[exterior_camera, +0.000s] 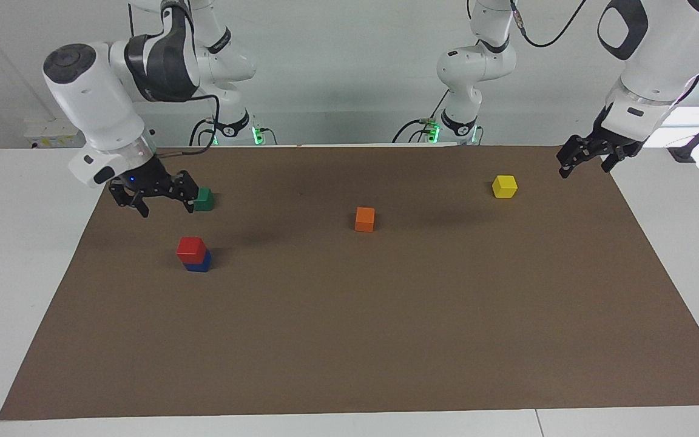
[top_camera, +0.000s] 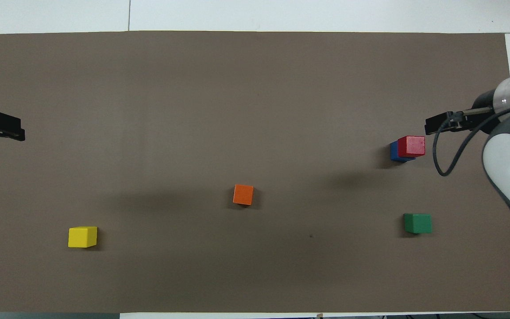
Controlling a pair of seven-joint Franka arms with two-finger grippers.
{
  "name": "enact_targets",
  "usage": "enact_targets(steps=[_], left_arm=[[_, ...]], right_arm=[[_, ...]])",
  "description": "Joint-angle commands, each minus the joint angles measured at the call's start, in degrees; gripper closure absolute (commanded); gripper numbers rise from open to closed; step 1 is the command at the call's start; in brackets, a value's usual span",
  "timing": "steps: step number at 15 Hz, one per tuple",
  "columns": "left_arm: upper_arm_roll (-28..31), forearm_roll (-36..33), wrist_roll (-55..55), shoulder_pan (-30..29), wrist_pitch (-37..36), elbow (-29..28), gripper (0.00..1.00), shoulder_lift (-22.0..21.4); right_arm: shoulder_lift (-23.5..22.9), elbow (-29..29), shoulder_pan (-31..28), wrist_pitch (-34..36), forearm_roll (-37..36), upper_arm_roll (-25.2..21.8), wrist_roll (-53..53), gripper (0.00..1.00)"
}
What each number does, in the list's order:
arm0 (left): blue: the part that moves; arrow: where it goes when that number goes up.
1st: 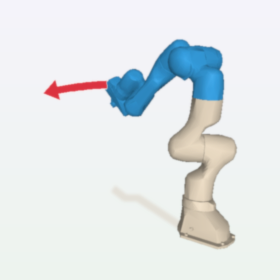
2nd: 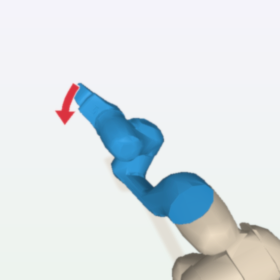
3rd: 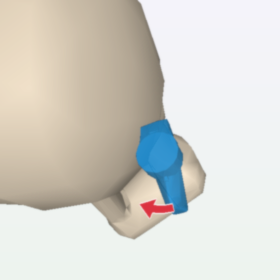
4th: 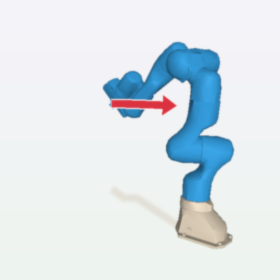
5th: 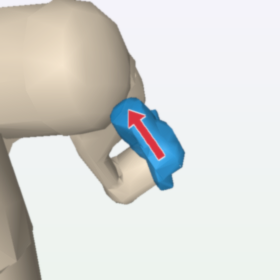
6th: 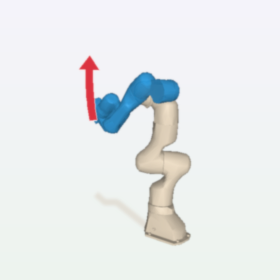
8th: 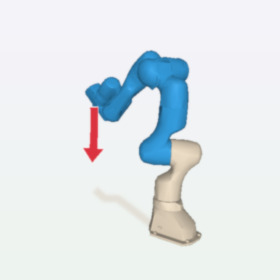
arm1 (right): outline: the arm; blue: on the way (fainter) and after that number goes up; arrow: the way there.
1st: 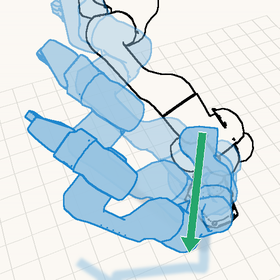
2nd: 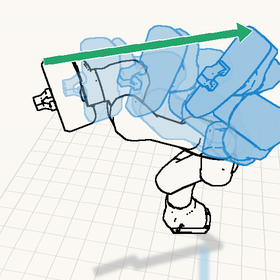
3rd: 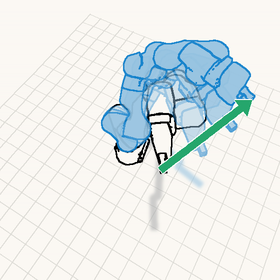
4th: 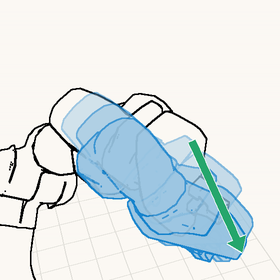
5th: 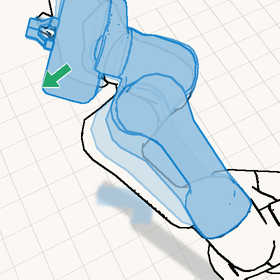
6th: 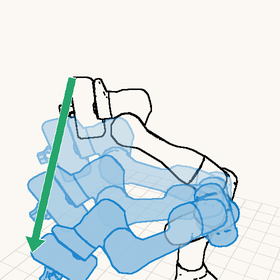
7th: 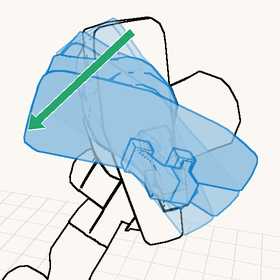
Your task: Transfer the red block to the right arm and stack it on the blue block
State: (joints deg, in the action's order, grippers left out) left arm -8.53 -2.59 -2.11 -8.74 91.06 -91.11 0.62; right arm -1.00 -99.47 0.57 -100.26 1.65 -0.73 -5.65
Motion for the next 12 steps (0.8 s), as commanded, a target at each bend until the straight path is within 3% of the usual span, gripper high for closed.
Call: enact_targets(steps=[1, 4, 6, 9, 12], left_arm=[[0.4, 1.1, 0.4, 0.0, -0.6, -0.8, 0.00, -1.0], [0.4, 1.1, 0.4, 0.0, -0.6, -0.8, 0.00, -1.0], [0.4, 1.1, 0.4, 0.0, -0.6, -0.7, 0.00, -1.0], [0.4, 1.1, 0.4, 0.0, -0.6, -0.8, 0.00, -1.0], [0.4, 1.1, 0.4, 0.0, -0.6, -0.7, 0.00, -1.0]], right_arm=[[1.3, 5.6, -0.7, 9.4, 0.4, -0.4, -3.5, 0.00], [3.7, 6.7, -3.6, 14.3, 0.5, 0.2, -3.6, 0.00], [5.1, 7.3, -7.3, 16.9, 0.5, 3.4, -3.6, 0.00], [5.6, 10.3, -7.6, 22.6, -0.2, 3.1, -3.4, 0.00], [5.9, 8.3, -4.0, 17.5, -6.2, 2.2, -2.9, 0.00]])
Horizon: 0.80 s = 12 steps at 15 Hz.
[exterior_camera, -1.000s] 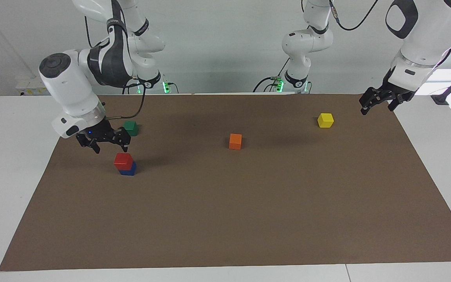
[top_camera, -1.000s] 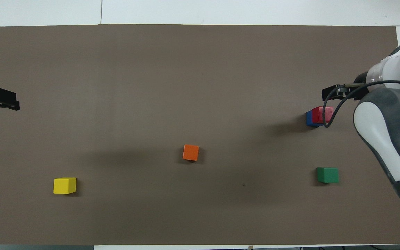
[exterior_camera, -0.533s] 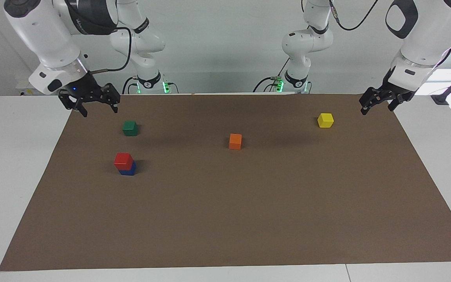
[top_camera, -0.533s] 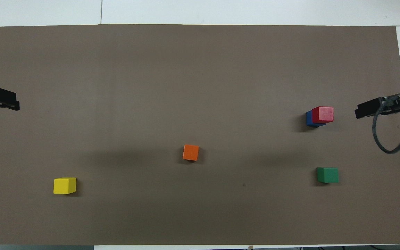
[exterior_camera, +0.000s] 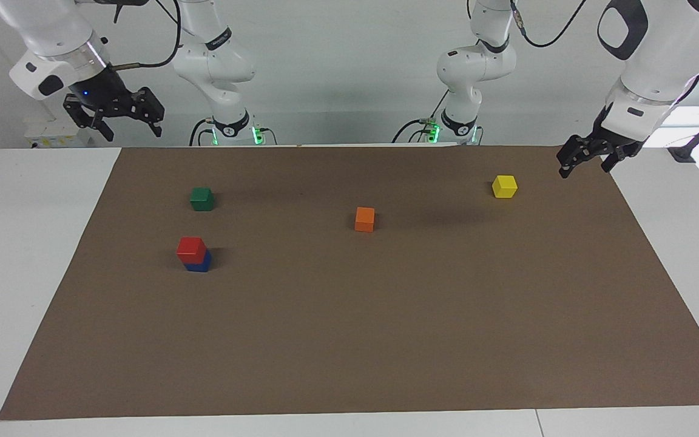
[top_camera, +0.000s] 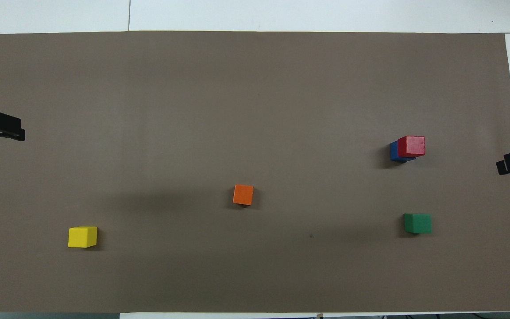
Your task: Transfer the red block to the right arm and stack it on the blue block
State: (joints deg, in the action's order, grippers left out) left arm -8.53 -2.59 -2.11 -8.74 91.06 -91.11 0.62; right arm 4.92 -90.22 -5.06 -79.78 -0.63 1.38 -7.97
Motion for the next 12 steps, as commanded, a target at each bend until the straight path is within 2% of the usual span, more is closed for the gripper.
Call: enact_targets(steps=[1, 3, 12], left_arm=[[0.4, 1.1, 0.4, 0.0, -0.6, -0.8, 0.00, -1.0], [0.4, 1.1, 0.4, 0.0, -0.6, -0.7, 0.00, -1.0], [0.4, 1.1, 0.4, 0.0, -0.6, -0.8, 0.00, -1.0]], right_arm=[[0.1, -2.9, 1.4, -5.4, -4.3, 0.0, -0.8, 0.00], [0.3, -6.4, 1.2, -8.2, -4.3, -0.7, -0.9, 0.00], [0.2, -6.2, 0.6, -8.1, -2.3, -0.7, -0.6, 0.00]])
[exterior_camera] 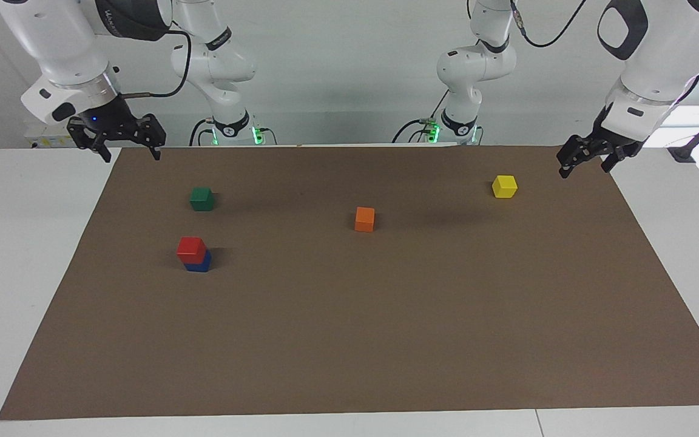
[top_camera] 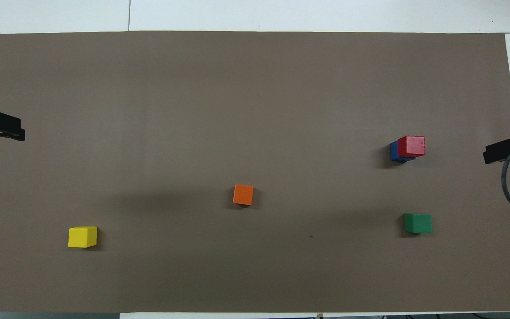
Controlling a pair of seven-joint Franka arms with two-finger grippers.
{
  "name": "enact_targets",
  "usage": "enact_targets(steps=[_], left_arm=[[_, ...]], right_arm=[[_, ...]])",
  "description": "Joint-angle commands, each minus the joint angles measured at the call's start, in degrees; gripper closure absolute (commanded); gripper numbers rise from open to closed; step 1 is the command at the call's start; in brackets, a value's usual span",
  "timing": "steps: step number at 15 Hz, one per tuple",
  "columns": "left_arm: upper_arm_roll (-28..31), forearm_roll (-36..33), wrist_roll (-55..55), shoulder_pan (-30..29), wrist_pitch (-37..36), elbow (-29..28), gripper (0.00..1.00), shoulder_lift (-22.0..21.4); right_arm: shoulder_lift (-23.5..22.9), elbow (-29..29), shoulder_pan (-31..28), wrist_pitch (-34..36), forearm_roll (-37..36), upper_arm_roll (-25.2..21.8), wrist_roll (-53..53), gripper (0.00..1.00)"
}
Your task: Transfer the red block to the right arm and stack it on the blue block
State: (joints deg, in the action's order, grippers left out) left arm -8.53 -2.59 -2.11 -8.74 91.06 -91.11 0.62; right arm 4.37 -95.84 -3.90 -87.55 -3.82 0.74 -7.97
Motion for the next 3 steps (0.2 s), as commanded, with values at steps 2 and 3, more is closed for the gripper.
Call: enact_targets(steps=[2, 3], left_arm=[[0.4, 1.1, 0.4, 0.0, -0.6, -0.8, 0.00, -1.0], [0.4, 1.1, 0.4, 0.0, -0.6, -0.7, 0.00, -1.0]], right_arm=[[0.7, -0.6, -0.8, -0.3, 1.5, 0.0, -0.6, 0.00], [0.7, -0.6, -0.8, -0.3, 1.6, -0.1, -0.6, 0.00]])
